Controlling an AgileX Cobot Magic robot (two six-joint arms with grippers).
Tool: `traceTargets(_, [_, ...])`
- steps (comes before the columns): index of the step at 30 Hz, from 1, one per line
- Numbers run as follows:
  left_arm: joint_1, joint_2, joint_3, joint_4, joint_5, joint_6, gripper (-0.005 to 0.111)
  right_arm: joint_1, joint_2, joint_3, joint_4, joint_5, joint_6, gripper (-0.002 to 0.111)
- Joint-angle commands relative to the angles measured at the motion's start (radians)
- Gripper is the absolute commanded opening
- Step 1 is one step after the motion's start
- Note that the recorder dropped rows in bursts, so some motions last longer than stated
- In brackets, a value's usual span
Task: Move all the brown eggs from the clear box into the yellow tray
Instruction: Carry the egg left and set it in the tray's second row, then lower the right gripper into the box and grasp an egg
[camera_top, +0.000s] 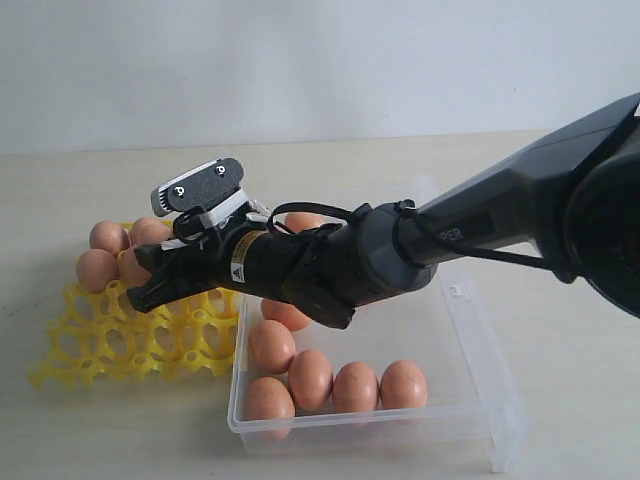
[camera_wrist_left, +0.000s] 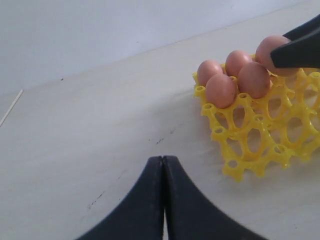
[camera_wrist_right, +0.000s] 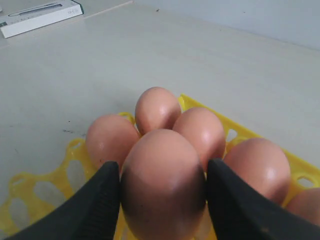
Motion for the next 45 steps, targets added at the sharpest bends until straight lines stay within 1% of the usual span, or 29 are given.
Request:
traceTargets(1, [-0.002, -0.006, -0.004, 0.0, -0.008, -0.005, 0.0, -0.004, 0.002, 0.003, 0.027, 0.024, 0.012, 0.024])
traceTargets(4, [-0.002, -0.006, -0.004, 0.0, -0.008, -0.005, 0.0, -0.004, 0.002, 0.003, 0.029, 0.024, 0.005, 0.044])
traceTargets(7, [-0.002, -0.006, -0.004, 0.0, -0.008, -0.005, 0.0, -0.004, 0.002, 0.003, 0.029, 0.026, 0.005, 0.057])
traceTargets(9, [-0.002, -0.006, -0.004, 0.0, -0.008, -0.005, 0.0, -0.004, -0.001, 0.003, 0.029, 0.028, 0.005, 0.06])
traceTargets(12, [-0.002, -0.006, -0.004, 0.0, -0.008, -0.005, 0.0, -0.004, -0.019, 0.003, 0.029, 0.042, 0.005, 0.06])
traceTargets(15, [-0.002, -0.006, -0.004, 0.0, -0.008, -0.005, 0.0, -0.004, -0.074, 0.003, 0.023, 0.14, 0.003, 0.06])
traceTargets(16, [-0.002, -0.006, -0.004, 0.0, -0.008, -0.005, 0.0, -0.004, -0.149, 0.003, 0.019, 0.27, 0.001, 0.059])
traceTargets(17, [-0.002, -0.006, -0.004, 0.0, -0.008, -0.005, 0.0, -0.004, -0.195, 0.003, 0.016, 0.361, -0.018, 0.059])
traceTargets(18, [-0.002, -0.006, -0.004, 0.0, -0.008, -0.005, 0.0, -0.004, -0.279, -0.006, 0.016, 0.561, -0.066, 0.059])
traceTargets(19, [-0.002, -0.006, -0.004, 0.0, -0.008, -0.005, 0.0, -0.004, -0.319, -0.021, 0.019, 0.695, -0.075, 0.059])
traceTargets(20, [-0.002, -0.006, -0.004, 0.0, -0.008, -0.005, 0.0, -0.009, -0.373, -0.076, 0.021, 0.988, -0.08, 0.059])
traceTargets(21, [-0.002, -0.006, -0.004, 0.0, -0.008, -0.005, 0.0, -0.013, -0.385, -0.102, 0.03, 1.129, -0.083, 0.059])
traceTargets(22, [-0.002, -0.006, -0.004, 0.0, -0.008, -0.005, 0.0, -0.03, -0.392, -0.167, 0.077, 1.353, -0.128, 0.059])
traceTargets(23, [-0.002, -0.006, -0.004, 0.0, -0.008, -0.005, 0.0, -0.041, -0.379, -0.21, 0.137, 1.459, -0.198, 0.059])
traceTargets(24, [-0.002, -0.006, -0.004, 0.0, -0.008, -0.005, 0.0, -0.049, -0.368, -0.229, 0.181, 1.498, -0.233, 0.059])
traceTargets(25, [-0.002, -0.006, -0.004, 0.0, -0.008, -0.005, 0.0, -0.065, -0.339, -0.249, 0.248, 1.529, -0.311, 0.059])
traceTargets(27, [-0.002, -0.006, -0.004, 0.0, -0.008, -0.005, 0.0, -0.075, -0.279, -0.278, 0.329, 1.541, -0.406, 0.059])
traceTargets(29, [-0.002, -0.006, -0.004, 0.0, -0.008, -0.005, 0.0, -0.077, -0.205, -0.323, 0.37, 1.554, -0.47, 0.059])
traceTargets(31, [-0.002, -0.006, -0.004, 0.0, -0.008, -0.005, 0.0, -0.077, -0.141, -0.378, 0.37, 1.561, -0.5, 0.06])
traceTargets(39, [-0.002, -0.006, -0.004, 0.0, -0.008, -0.005, 0.0, -0.077, -0.007, -0.514, 0.352, 1.602, -0.534, 0.06])
traceTargets(45, [-0.002, -0.006, -0.004, 0.0, -0.008, -0.005, 0.0, -0.077, 0.045, -0.532, 0.311, 1.597, -0.534, 0.059])
